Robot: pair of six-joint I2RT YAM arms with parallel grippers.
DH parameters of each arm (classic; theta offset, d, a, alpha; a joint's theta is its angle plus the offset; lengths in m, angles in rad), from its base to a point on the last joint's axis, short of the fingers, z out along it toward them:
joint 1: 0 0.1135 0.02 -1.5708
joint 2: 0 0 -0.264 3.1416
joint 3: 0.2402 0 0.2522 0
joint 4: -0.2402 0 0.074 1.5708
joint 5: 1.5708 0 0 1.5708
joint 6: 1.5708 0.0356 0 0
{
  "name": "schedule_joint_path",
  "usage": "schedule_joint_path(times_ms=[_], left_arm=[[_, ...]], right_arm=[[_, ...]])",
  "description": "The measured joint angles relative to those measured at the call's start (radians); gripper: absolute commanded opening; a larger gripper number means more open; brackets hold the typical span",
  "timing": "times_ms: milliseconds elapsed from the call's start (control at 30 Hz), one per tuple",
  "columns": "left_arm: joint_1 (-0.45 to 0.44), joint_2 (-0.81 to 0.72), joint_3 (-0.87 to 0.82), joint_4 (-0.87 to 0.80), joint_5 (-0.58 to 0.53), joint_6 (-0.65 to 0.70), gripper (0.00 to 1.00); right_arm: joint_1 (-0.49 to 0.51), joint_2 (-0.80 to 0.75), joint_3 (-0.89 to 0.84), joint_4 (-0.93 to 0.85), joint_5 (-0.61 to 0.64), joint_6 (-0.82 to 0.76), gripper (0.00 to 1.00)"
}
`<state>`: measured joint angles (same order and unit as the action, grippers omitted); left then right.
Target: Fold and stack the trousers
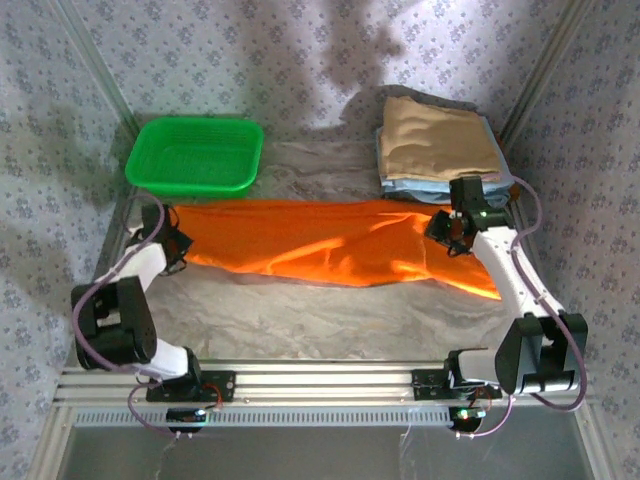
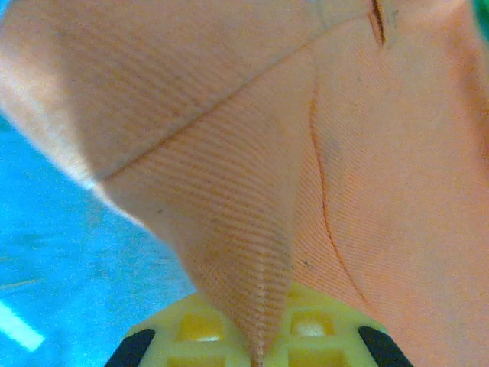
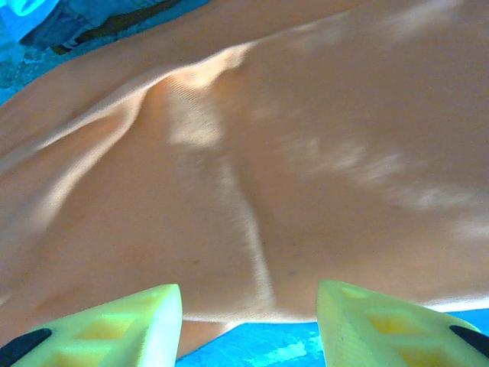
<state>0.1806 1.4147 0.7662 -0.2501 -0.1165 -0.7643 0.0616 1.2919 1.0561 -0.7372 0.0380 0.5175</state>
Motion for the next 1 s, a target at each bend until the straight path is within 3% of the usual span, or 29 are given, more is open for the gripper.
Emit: schedule_joint_path(times_ms=[200,233,367,500,600,700,867,1000], left_arm=[[0.146,-0.124,0.023,-0.145,-0.081,-0.012,0.0],[0.16,-0.119,0.032,-0.161,-0.089,-0.012,0.09],[0.193,-0.033,0.113,-0.222,-0.078,-0.008,0.6],[0.172,0.027,0.161,-0.231,-0.044,-0.003,0.8],[0.115,-0.02,0.159,-0.254,-0.033,0.002,0.83],[0.029,-0.137,0.127,-0.255,-0.013,0.005,0.83],[-0.171,-0.31,0.032,-0.259,0.024,0.012,0.83],[-0.265,-0.311,-0.04,-0.259,0.058,0.012,0.82]], right_arm=[[-0.062,-0.034,-0.028,-0.004,-0.001,0.037,0.55],[-0.071,-0.032,-0.028,-0.003,-0.001,0.043,0.55],[-0.138,0.001,-0.027,0.009,0.003,0.058,0.64],[-0.22,0.157,0.031,0.019,0.019,0.063,0.65],[-0.266,0.321,0.13,0.032,0.016,0.058,0.6],[-0.27,0.415,0.174,0.065,0.014,0.058,0.62],[-0.265,0.373,0.078,0.073,0.027,0.058,0.65],[-0.319,0.362,0.076,0.064,0.026,0.046,0.68]])
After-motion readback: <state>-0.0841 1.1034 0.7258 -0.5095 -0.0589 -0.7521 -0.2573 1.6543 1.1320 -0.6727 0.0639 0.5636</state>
